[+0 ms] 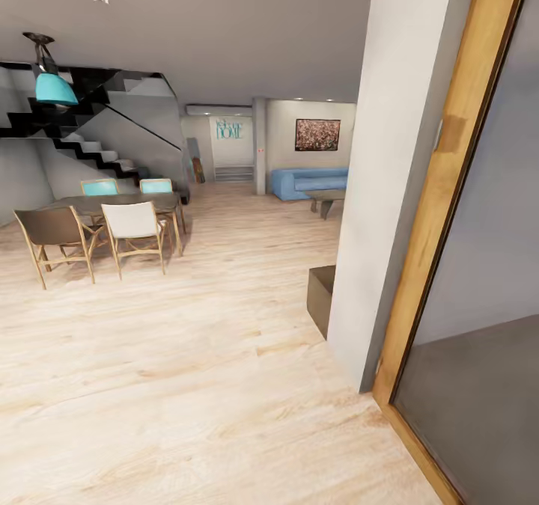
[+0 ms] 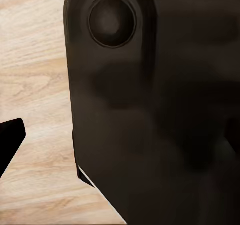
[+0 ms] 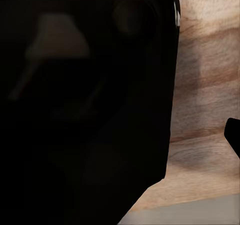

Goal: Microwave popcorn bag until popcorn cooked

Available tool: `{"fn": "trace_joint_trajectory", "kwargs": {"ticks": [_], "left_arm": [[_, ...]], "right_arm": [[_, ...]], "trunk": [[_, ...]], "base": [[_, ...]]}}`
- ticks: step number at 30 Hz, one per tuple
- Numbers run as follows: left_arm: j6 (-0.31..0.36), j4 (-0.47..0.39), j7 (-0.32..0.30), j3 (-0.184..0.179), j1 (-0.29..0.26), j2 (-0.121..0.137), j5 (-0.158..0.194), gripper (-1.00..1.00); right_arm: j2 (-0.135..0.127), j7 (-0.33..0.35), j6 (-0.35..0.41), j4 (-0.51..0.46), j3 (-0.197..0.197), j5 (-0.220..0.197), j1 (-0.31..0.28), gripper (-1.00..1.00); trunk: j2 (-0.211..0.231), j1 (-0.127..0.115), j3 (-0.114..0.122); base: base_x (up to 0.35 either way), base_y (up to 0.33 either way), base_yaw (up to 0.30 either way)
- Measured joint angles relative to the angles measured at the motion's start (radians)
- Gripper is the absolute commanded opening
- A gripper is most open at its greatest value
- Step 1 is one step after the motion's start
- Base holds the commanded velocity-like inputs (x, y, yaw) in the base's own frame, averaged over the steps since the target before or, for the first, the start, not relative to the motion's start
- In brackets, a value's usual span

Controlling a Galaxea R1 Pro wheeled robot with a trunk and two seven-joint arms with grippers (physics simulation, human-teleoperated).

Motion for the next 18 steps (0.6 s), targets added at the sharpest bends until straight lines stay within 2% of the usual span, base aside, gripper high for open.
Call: {"fn": "trace_joint_trajectory", "kwargs": {"ticks": [2,12,18], "left_arm": [[-0.006,-0.011,-0.001,-0.002,-0.002,0.009,0.001,1.0],[-0.006,-0.027,0.0,-0.001,-0.001,0.009,0.001,1.0],[-0.006,-0.027,0.0,-0.001,-0.002,0.009,0.001,1.0]], "right_arm": [[0.001,-0.001,0.003,0.002,0.002,0.007,-0.008,1.0],[0.003,-0.001,-0.001,0.001,0.007,0.011,-0.006,1.0],[0.002,-0.001,-0.001,0.001,0.007,0.011,-0.006,1.0]], "trunk": [[0.0,0.0,0.0],[0.0,0.0,0.0],[0.0,0.0,0.0]], "base": [[0.0,0.0,0.0],[0.0,0.0,0.002],[0.0,0.0,0.21]]}}
